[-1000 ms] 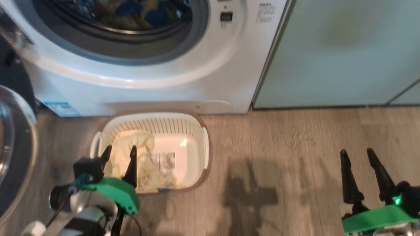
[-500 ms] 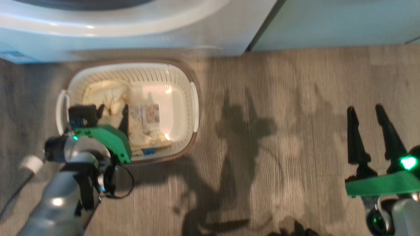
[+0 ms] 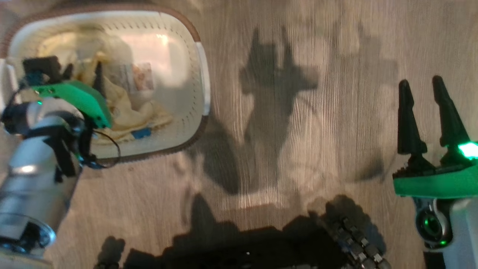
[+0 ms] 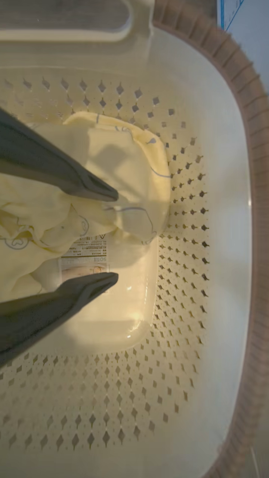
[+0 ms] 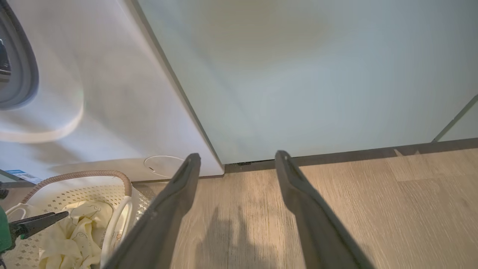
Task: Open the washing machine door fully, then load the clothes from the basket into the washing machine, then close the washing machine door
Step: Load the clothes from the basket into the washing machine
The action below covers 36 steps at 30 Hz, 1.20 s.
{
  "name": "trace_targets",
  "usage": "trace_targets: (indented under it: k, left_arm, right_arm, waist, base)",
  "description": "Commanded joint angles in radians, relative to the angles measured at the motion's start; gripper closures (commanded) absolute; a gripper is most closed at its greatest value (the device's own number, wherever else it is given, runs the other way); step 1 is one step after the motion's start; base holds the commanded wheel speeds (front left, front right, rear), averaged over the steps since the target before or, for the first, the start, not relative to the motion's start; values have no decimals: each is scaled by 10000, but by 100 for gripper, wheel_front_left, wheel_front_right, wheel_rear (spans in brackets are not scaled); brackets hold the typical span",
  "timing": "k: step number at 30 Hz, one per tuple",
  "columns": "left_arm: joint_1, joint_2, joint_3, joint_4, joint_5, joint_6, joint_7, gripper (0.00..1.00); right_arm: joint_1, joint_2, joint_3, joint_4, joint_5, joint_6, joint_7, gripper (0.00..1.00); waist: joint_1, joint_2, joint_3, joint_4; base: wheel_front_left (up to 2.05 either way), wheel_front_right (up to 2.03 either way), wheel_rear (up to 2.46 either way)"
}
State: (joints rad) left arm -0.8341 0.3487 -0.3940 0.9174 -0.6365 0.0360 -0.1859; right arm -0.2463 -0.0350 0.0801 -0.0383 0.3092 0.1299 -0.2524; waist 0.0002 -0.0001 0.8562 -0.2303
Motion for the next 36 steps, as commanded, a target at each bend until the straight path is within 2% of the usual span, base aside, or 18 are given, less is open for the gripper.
trace_targets:
  k: [1,11,20,21,22,23,24,32,36]
  left_arm:
    - [-36,568,258,38,-3,-68,-80,0]
    - [-1230,1322,275,1250,40,-477,33,0]
    - [-1682,1774,205,1734,114,-519,91,0]
    - [-1701,1785,189,1785,119,-517,98,19]
    - [-1715,1794,158,1842,134,-523,134,58]
    - [-1732,1798,143,1876,136,-536,125,82]
    - [-1739,1794,144,1909,118,-562,107,100]
    - [-1615,1689,32,2022,122,-642,-176,100]
    - [-1513,1589,-110,1893,253,-525,-351,100]
  right_arm:
    - [14,-152,228,-343,86,8,-92,0]
    - [-268,-152,620,-772,606,8,-93,0]
    - [-274,-152,904,-981,856,8,-93,0]
    - [-260,-152,898,-982,860,8,-93,0]
    - [-247,-152,895,-979,866,8,-93,0]
    - [-237,-152,892,-976,870,8,-93,0]
    - [-232,-152,887,-977,877,8,-93,0]
    - [-336,-152,914,-876,878,8,-93,0]
    - [-371,-152,828,-787,828,8,-93,0]
  waist:
    - [-2,1,639,-289]
    - [-2,1,1837,-841]
    - [-2,1,2238,-1106]
    - [-2,1,2240,-1110]
    - [-2,1,2239,-1114]
    - [-2,1,2239,-1114]
    - [-2,1,2239,-1111]
    - [-2,1,2170,-1045]
    - [-2,1,2052,-919]
  base:
    - [0,0,0]
    - [0,0,0]
    - [0,0,0]
    - [0,0,0]
    - [0,0,0]
    - [0,0,0]
    - [0,0,0]
    - [0,0,0]
    - [0,0,0]
